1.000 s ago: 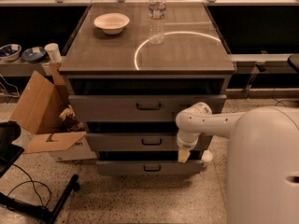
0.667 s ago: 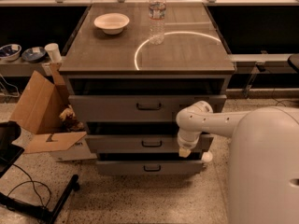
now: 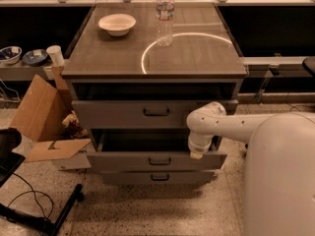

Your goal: Open middle drawer

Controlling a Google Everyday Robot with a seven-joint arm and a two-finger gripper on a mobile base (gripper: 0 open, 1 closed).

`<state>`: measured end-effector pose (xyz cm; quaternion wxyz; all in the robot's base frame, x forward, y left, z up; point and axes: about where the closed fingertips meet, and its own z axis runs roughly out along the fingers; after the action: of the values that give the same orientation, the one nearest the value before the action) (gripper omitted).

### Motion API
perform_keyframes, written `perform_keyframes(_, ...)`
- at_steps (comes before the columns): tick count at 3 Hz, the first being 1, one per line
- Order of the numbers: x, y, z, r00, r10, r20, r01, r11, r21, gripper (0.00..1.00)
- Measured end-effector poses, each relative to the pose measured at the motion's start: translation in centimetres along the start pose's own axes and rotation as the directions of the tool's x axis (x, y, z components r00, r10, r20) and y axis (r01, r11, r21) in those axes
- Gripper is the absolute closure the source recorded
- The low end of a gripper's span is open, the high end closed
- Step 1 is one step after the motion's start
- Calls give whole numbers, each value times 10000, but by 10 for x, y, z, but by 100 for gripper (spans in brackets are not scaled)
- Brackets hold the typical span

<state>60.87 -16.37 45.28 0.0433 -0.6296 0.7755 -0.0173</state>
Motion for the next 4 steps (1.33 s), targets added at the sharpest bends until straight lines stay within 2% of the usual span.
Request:
perform_keyframes(1,2,-1,-6,10000,0,0,0,10000,0,100)
perform_keyframes(2,9,30,-39,9935,886,719,-890,9960,29,100)
perform_keyframes(3,45,74,-58,9916,1183,530,-1176,9929,-154,84)
perform_keyframes(4,45,74,-57,9916,1184,527,-1177,9929,-159,62)
